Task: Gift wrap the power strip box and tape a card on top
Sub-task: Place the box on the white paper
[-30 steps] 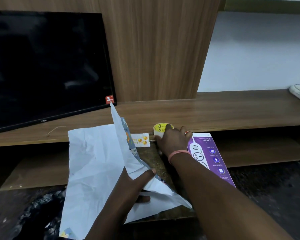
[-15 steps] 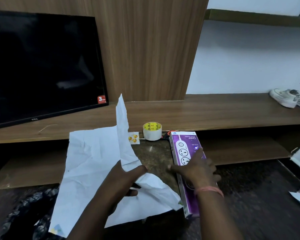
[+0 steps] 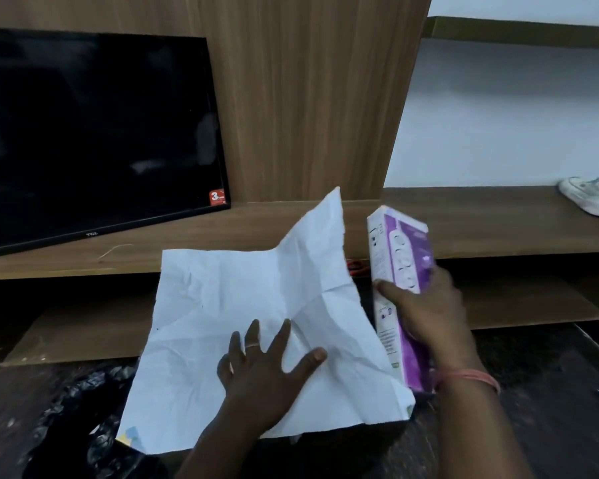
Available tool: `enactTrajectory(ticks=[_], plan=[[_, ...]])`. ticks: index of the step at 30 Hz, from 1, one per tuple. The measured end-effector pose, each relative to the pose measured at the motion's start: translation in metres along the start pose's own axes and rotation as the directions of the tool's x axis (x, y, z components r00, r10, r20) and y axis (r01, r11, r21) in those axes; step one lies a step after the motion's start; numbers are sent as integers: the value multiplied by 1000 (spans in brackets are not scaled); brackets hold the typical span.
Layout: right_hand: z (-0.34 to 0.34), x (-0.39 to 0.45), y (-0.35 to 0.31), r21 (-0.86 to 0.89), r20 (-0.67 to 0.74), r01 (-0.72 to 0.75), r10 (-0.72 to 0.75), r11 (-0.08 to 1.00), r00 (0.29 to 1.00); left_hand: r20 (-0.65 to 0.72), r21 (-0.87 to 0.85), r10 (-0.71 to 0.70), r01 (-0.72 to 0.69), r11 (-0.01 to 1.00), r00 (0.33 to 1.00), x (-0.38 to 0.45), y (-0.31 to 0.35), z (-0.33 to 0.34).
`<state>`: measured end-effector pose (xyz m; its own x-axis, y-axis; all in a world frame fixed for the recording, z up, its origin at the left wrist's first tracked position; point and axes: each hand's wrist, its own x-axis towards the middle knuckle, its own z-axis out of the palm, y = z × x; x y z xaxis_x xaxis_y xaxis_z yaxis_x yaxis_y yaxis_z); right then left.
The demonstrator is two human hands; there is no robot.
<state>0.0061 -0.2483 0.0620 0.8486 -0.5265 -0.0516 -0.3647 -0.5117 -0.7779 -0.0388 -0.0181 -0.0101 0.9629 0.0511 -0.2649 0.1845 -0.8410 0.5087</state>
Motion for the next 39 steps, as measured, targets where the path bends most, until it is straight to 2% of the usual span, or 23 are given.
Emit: enactTrajectory(ticks=[4, 7, 9, 11, 15, 18, 22, 26, 30, 33, 35, 37, 39], plan=[[-32, -9, -17, -32, -214, 87, -92, 996, 973, 51, 197, 27, -36, 980, 998, -7, -20, 11], [-48, -18, -35, -21, -286, 230, -227, 973, 931, 71, 272, 40, -58, 960, 997, -9, -26, 14], [-42, -25, -47, 4, -256, 322, -310, 947, 916, 62, 299, 57, -73, 951, 996, -9, -27, 16], [-21, -32, -54, -7, -178, 354, -350, 935, 920, 47, 313, 67, -78, 946, 997, -7, -30, 19], [33, -45, -52, -240, 33, 378, -382, 894, 924, 22, 320, 84, -86, 944, 996, -7, -31, 21], [63, -52, -38, -308, 130, 356, -331, 882, 935, -11, 310, 94, -86, 947, 996, -7, -32, 20], [79, -60, -17, -343, 137, 291, -259, 893, 956, -146, 307, 74, -25, 951, 987, -3, -41, 15], [81, -61, -3, -345, 165, 238, -191, 908, 968, -64, 314, 22, -1, 949, 998, -2, -51, 13], [78, -64, 0, -325, 160, 232, -188, 917, 969, -93, 281, 40, -12, 960, 995, -5, -53, 11], [73, -67, -3, -308, 115, 257, -233, 916, 966, -199, 151, 74, -44, 988, 977, -6, -52, 10], [73, -71, -6, -308, 112, 260, -236, 915, 965, -284, -118, 78, -116, 986, 956, -9, -43, 4], [72, -79, -9, -290, 140, 263, -231, 920, 963, -254, -440, 34, -147, 886, 967, -18, -28, -8], [74, -87, -13, -229, 160, 260, -227, 938, 960, -59, -716, 46, -75, 694, 997, -31, -13, -21]])
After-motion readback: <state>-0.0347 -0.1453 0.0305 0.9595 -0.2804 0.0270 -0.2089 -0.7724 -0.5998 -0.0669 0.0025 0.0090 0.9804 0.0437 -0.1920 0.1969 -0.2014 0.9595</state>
